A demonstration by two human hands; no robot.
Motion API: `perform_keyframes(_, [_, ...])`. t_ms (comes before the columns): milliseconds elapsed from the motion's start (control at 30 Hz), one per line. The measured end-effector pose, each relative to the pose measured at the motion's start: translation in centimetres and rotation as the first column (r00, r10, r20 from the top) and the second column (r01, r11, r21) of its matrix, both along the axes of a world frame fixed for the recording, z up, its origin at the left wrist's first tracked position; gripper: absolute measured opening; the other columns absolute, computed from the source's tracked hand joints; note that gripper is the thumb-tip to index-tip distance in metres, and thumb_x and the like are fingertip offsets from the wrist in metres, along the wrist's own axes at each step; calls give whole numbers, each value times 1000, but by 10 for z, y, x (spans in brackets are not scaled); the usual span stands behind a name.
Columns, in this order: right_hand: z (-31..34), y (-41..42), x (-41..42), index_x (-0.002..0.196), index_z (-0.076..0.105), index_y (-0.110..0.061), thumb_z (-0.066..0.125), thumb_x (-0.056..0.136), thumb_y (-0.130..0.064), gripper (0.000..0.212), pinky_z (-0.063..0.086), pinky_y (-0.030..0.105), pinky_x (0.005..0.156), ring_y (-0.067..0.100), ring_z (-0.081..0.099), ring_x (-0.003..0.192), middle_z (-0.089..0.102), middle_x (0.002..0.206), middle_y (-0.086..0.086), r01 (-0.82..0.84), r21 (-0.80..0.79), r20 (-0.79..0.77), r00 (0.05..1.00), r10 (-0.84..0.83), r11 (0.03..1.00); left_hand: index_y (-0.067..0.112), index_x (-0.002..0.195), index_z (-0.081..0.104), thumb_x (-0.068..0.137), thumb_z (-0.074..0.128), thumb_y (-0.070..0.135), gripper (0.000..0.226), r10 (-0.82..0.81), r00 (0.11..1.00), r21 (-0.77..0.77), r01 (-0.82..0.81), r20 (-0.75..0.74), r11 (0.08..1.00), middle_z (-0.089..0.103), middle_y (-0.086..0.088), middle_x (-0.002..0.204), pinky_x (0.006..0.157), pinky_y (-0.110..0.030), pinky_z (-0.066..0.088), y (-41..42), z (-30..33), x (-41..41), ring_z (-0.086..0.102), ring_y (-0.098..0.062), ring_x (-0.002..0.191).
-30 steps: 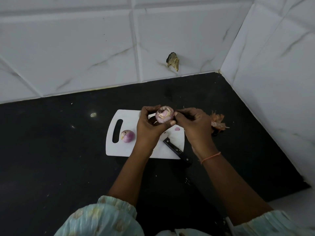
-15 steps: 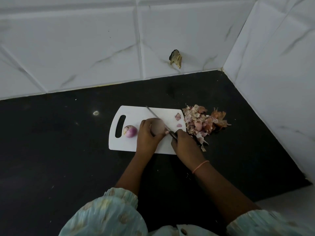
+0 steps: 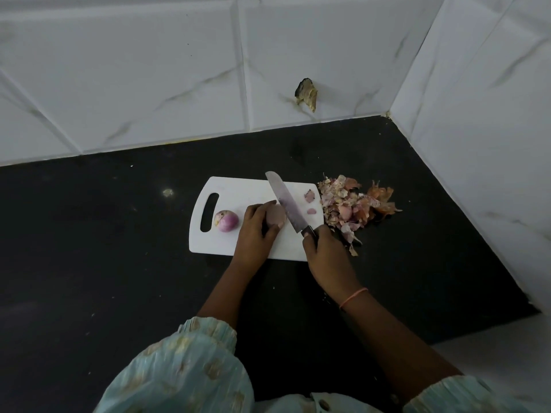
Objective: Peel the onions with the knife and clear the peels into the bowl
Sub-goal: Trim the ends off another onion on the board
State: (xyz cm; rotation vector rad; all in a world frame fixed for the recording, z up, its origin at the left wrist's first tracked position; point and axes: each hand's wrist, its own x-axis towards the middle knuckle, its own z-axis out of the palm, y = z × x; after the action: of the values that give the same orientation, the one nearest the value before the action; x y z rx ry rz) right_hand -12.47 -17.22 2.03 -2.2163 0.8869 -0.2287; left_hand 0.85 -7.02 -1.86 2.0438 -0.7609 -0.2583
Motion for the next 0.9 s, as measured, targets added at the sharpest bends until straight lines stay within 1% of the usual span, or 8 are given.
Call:
perform_keyframes(100, [3,1,0,96,47,-12,44,102,-29,18,30,32,52,22,54,66,51,72,1,-9,-16,-6,1000,9,1000,10,139,51,95,63,13,46,3,1000,-4,-3,-5,1000,49,-5,137,93,-8,36,1,0,1,47,-6,113])
perform_keyframes(200, [6,2,2,102,47,-9,41,103,-29,21,38,35,55,27,59,71,57,78,7,-49,-78,-59,997,45,996,12,136,53,94,64,13,44,14,1000,-25,-15,-17,1000,51,-4,134,97,-22,42,1,-1,3,51,-11,115])
perform_keyframes(300, [9,4,7,109,45,-7,38,104,-29,24,36,34,55,30,61,76,63,86,12,-130,-195,-113,988,109,972,12,135,55,93,65,13,43,18,999,-33,-18,-28,999,51,-2,132,96,-22,42,2,-3,3,52,-12,114])
perform_keyframes(433, [13,4,18,115,44,-7,34,106,-32,28,31,32,56,29,62,80,65,92,12,-179,-247,-212,969,127,952,12,133,57,93,67,15,41,27,998,-50,-29,-53,998,53,-1,127,97,-28,47,1,-4,7,54,-15,113])
perform_keyframes(600, [18,1,31,132,36,-4,31,107,-27,35,35,32,58,27,67,84,68,96,10,-257,-371,-331,934,132,892,13,131,58,92,67,16,40,27,999,-39,-28,-29,999,51,2,124,83,-4,38,-1,-6,9,53,-11,104])
perform_keyframes(700, [13,4,36,130,37,-5,32,106,-22,31,30,30,50,24,68,80,69,93,8,-292,-432,-371,920,127,853,13,130,58,92,67,17,39,33,999,-50,-35,-33,998,53,1,123,81,-3,37,-1,-7,8,53,-11,103])
perform_keyframes(800, [6,7,24,123,41,-8,31,106,-26,26,17,29,43,24,65,75,68,90,7,-270,-412,-362,925,116,870,13,131,57,92,67,17,40,28,999,-41,-29,-26,999,52,1,124,81,-3,37,-2,-7,8,53,-12,103])
perform_keyframes(900, [3,7,26,121,41,-9,31,107,-26,25,16,28,43,25,64,73,68,90,8,-241,-381,-355,929,99,893,12,129,57,92,68,16,39,36,999,-43,-36,-14,998,50,2,121,81,-2,37,-2,-8,8,51,-10,99])
